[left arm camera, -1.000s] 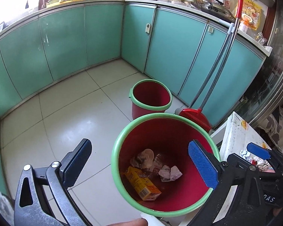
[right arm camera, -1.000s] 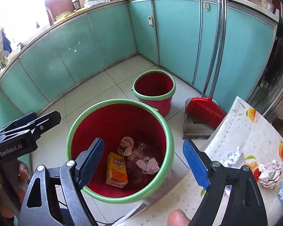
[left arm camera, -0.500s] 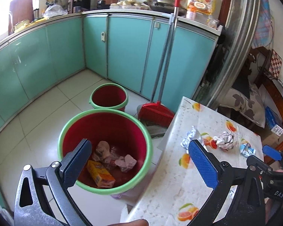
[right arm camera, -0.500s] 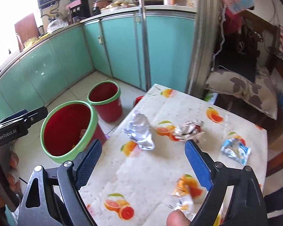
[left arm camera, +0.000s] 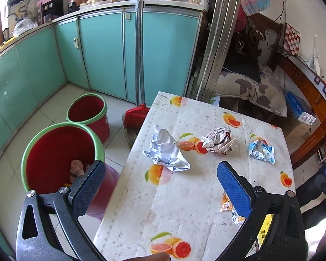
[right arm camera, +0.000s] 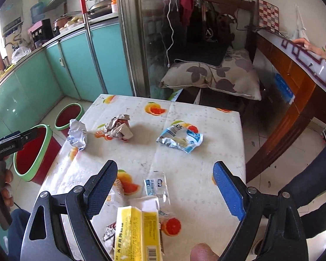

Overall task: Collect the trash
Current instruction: 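Grasp the crumpled silver foil wrapper with the left tool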

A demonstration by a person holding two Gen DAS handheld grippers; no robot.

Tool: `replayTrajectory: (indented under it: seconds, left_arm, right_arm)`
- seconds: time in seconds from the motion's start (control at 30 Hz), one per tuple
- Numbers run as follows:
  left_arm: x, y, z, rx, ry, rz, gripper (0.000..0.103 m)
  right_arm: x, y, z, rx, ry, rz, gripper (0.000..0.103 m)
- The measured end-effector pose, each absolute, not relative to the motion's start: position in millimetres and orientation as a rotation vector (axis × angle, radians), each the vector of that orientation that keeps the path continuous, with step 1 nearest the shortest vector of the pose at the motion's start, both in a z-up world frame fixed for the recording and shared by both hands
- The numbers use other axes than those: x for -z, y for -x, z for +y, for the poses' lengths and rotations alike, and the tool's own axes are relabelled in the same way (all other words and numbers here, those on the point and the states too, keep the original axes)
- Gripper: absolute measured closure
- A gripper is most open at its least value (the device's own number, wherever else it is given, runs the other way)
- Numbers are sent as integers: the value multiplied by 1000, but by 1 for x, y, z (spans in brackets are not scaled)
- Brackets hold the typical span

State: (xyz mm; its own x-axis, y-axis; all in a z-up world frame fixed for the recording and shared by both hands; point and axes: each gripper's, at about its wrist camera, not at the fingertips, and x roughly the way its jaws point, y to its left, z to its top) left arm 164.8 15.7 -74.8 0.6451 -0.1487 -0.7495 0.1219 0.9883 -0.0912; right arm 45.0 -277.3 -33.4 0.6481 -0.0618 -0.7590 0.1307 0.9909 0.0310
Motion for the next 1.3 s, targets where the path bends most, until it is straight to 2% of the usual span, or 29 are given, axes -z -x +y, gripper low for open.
replayTrajectory:
  seconds: [0.53,0.9,0.97,1.0,1.13,1.3]
  left_arm:
    - [165,-257,-27,68,-26,1028,0]
    - [205,-276,-29,33,-45,1117,2]
    - [209,-276,-29,27,-56,1125,14]
    - [209,-276,-28,36,-52,1117,17]
    - [205,-273,-32,70,-62,1103,45]
    - [192,-270,-37,93,-75,1075,52]
  right_arm:
    - [62,-15,-303,166,-82,913,13]
    - [73,-19,-298,165,-82,940,13]
    - [75,-20,-297,170,-82,946,13]
    - [76,-20,-297,172,-82,949,13]
    - [80,-20,-295,167,-83,964,13]
    - [82,-16,-290,154,-75,974,13]
